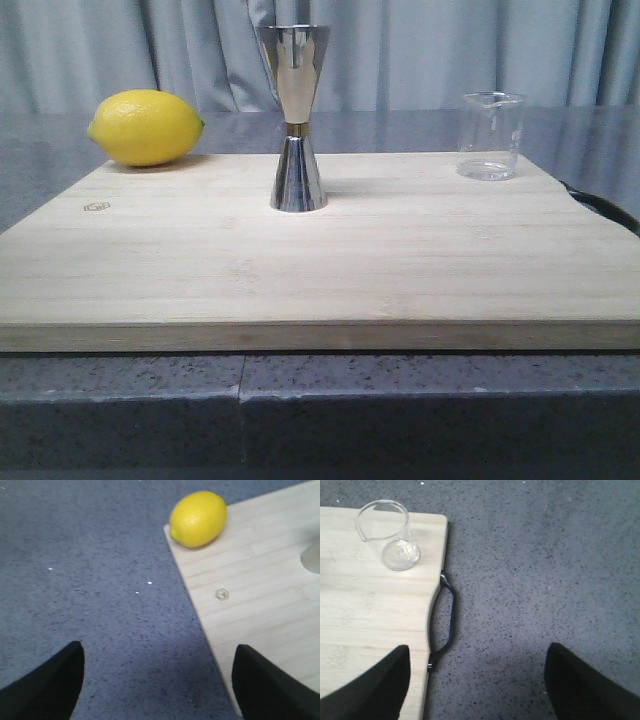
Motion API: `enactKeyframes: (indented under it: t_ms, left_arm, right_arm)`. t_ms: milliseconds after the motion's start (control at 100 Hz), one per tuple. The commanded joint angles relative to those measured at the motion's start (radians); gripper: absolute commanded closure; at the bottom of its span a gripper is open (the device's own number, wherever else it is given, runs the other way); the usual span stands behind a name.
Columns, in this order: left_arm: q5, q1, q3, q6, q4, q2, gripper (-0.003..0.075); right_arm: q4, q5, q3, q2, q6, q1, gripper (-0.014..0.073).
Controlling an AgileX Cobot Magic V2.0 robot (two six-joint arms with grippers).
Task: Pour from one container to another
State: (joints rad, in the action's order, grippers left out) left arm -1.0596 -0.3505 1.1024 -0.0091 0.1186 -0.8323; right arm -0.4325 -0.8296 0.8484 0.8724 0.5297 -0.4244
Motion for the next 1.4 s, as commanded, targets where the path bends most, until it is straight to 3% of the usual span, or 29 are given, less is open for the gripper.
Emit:
enactKeyframes:
  t_ms: [0, 280, 380, 720, 860, 1390]
  left_arm:
    - [0.049, -0.008, 0.023, -0.05, 0.048, 0.049, 0.0175]
    - [0.058, -0.008, 0.023, -0.05, 0.048, 0.082, 0.0177]
    - [0.064, -0.008, 0.023, -0.05, 0.046, 0.082, 0.0237]
    - [0.066, -0.008, 0.023, -0.05, 0.046, 0.082, 0.0619]
    - [0.068, -0.008, 0.022, -0.05, 0.046, 0.082, 0.0741]
    - [0.068, -0.008, 0.022, -0.05, 0.046, 0.082, 0.0739]
  right_arm:
    - [-0.014, 0.037, 0.035, -0.012, -0.027, -0.002, 0.0092]
    - [-0.027, 0.061, 0.036, -0.012, -0.027, -0.002, 0.0092]
    - [-0.029, 0.057, 0.036, -0.012, -0.027, -0.002, 0.0107]
    - [-0.042, 0.057, 0.036, -0.01, -0.027, -0.002, 0.0531]
    - [-0.051, 0.055, 0.036, -0.01, -0.027, -0.002, 0.0641]
    - [-0.072, 0.051, 0.036, -0.01, -0.027, -0.002, 0.0665]
